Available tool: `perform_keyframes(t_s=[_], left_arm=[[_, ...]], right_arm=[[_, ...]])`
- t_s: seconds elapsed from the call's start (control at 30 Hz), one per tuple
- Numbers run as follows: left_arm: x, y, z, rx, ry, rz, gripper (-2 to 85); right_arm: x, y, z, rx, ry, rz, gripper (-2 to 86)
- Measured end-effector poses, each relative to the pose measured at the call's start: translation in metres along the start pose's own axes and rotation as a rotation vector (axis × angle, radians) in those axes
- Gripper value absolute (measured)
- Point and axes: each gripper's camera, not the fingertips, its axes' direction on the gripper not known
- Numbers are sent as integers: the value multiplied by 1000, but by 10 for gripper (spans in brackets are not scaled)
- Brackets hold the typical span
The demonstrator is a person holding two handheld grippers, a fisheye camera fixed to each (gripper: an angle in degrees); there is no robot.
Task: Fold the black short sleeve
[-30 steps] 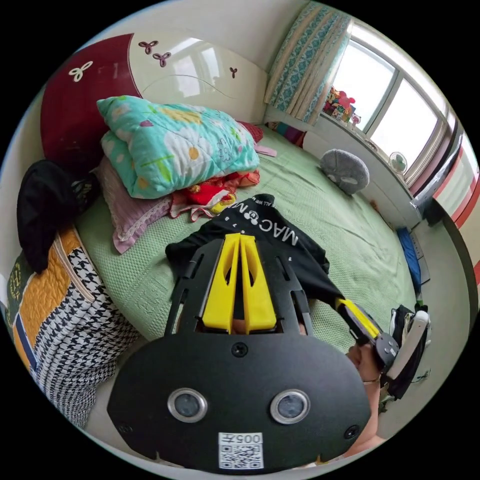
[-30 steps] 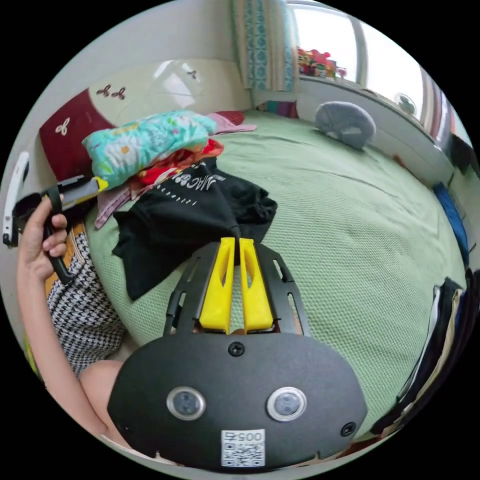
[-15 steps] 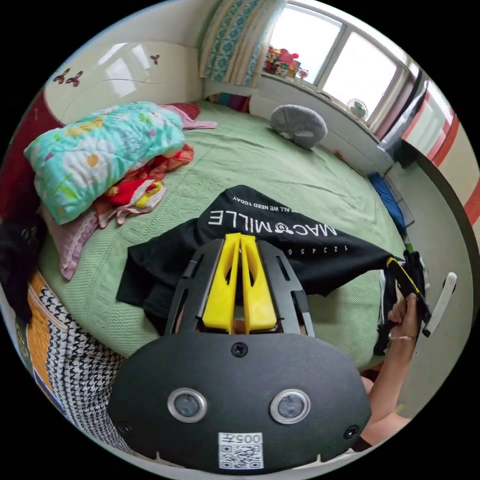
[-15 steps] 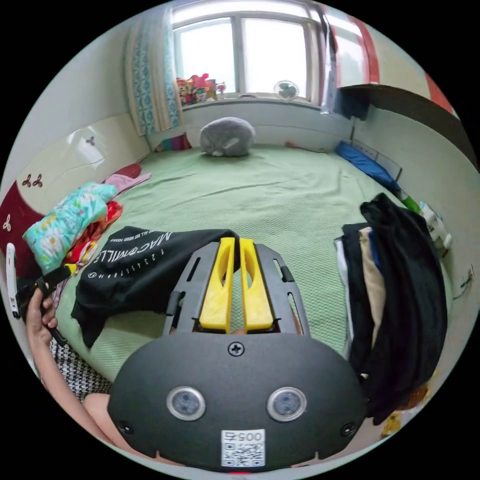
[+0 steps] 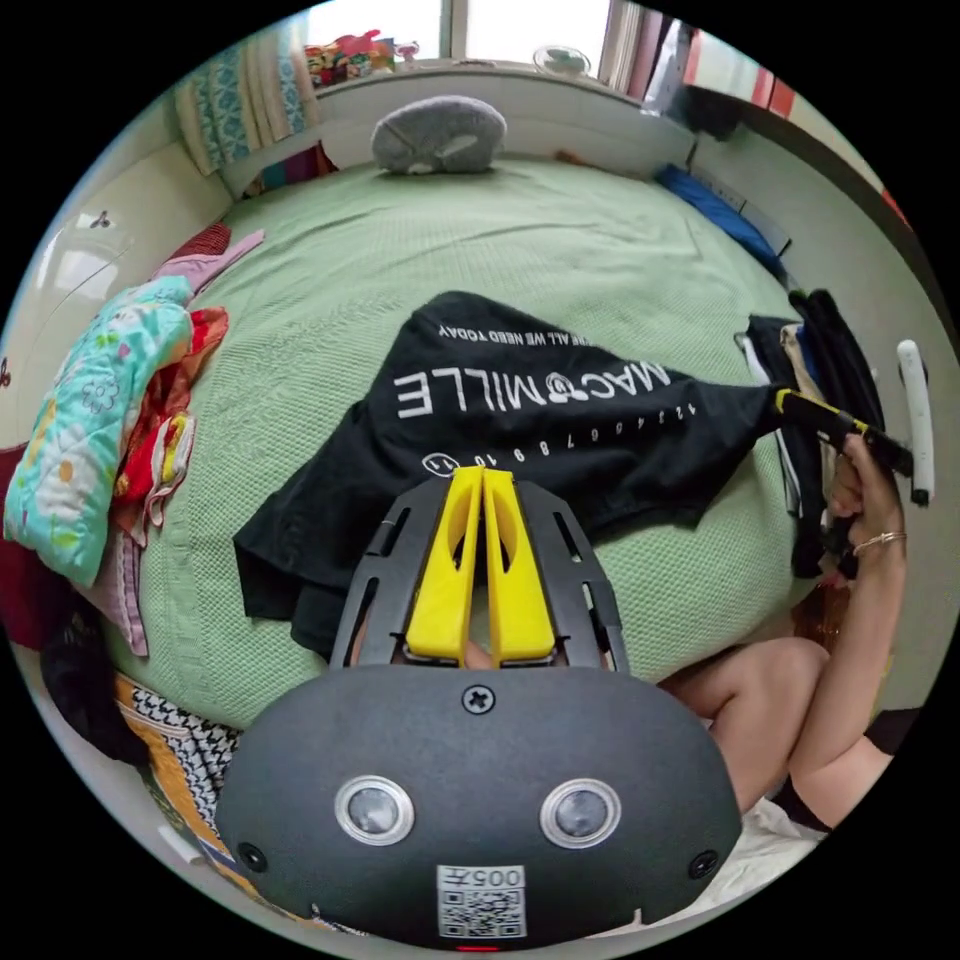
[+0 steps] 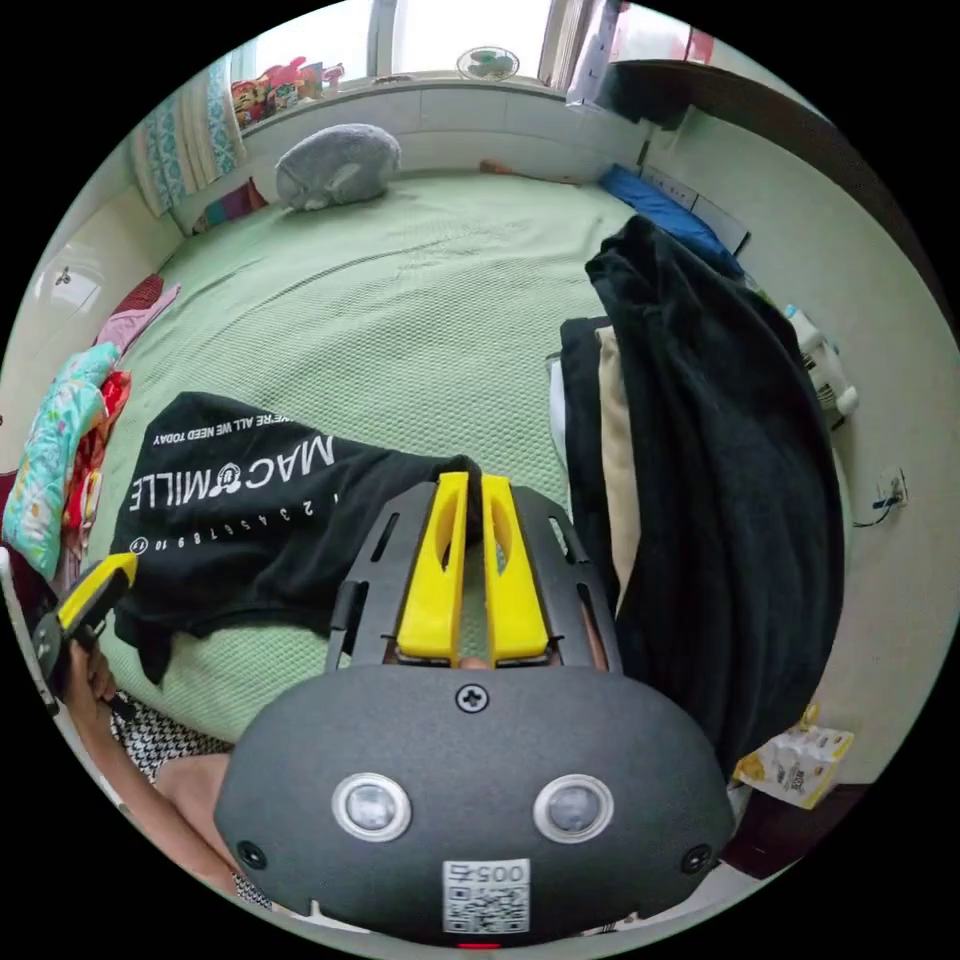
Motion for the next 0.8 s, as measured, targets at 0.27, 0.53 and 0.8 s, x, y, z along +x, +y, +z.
perform_keyframes(t_s=[0.27,0.53,0.8], left_arm=[[43,-36,-5,-36,15,25,-4],[51,-54,-11,-41,261,135,40],[68,-56,-19,-30,82,131,116]], right_arm=[[-27,-11,-9,-33,-91,-180,65],[-85,-17,-8,-31,-279,-445,85],[-124,-22,8,-116,-296,-588,87]])
